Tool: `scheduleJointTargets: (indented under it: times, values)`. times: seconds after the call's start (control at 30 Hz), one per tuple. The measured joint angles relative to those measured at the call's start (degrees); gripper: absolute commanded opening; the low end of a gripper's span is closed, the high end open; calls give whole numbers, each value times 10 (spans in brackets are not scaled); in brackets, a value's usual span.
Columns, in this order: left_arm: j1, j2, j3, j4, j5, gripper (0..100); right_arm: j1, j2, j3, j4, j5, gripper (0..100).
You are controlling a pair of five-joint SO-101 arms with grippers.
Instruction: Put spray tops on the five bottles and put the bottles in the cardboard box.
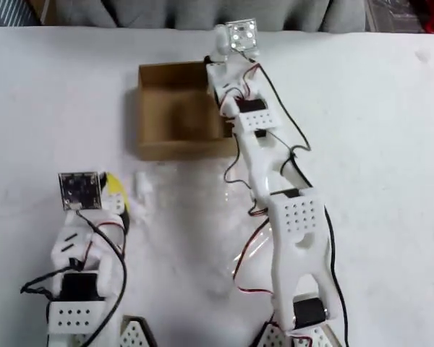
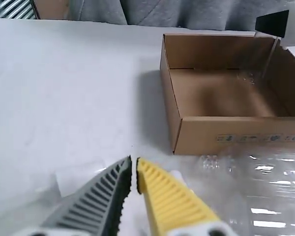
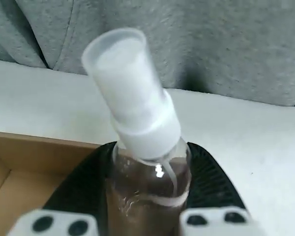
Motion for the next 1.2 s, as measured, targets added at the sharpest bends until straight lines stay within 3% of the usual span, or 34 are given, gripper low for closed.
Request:
scheduleJointTargets:
  times: [1.2]
  values:
    - [0, 0, 0, 0, 0, 24, 0, 19, -16, -4, -1, 31]
